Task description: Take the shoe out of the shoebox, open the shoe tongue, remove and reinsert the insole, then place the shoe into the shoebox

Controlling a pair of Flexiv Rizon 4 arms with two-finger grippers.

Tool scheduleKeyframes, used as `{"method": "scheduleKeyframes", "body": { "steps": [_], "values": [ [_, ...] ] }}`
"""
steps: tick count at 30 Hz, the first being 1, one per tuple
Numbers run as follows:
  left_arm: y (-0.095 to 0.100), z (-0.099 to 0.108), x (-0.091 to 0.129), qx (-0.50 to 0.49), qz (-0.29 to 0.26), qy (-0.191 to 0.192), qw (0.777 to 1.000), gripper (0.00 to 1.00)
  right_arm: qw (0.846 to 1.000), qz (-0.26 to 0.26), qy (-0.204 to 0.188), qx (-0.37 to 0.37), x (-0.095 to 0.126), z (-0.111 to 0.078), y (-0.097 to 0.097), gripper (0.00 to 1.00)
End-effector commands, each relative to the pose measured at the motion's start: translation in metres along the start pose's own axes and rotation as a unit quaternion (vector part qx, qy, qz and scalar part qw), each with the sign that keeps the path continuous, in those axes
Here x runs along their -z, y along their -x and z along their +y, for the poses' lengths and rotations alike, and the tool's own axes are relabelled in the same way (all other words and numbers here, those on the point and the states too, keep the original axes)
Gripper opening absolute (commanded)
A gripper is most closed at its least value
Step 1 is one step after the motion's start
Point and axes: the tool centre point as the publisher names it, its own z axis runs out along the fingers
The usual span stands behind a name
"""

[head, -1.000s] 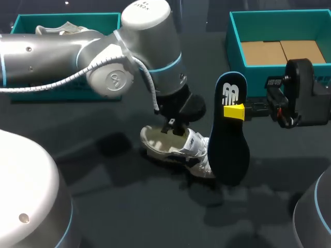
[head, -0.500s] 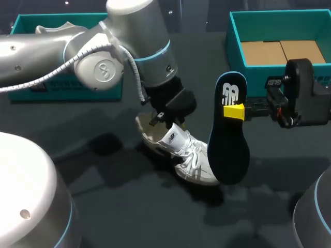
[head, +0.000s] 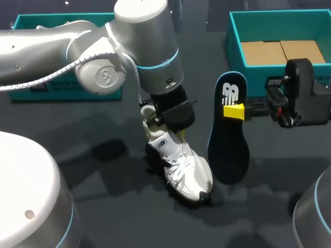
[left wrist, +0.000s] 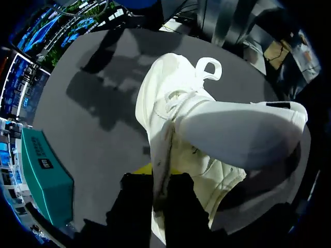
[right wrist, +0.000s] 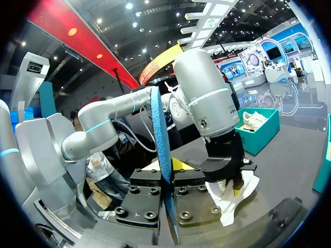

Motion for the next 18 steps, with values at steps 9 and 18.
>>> {"method": "scheduleKeyframes", "body": {
  "steps": [9, 18],
  "values": [
    [-0.009, 0.000, 0.013, -0.142, -0.016, -0.025, 0.989, 0.00, 1.000, -0.001, 0.000, 0.000, -0.001, -0.001, 0.000, 0.00],
    [-0.015, 0.000, 0.006, -0.193, -0.017, -0.027, 0.981, 0.00, 1.000, -0.001, 0.000, 0.000, -0.001, -0.001, 0.000, 0.00]
  ]
}}
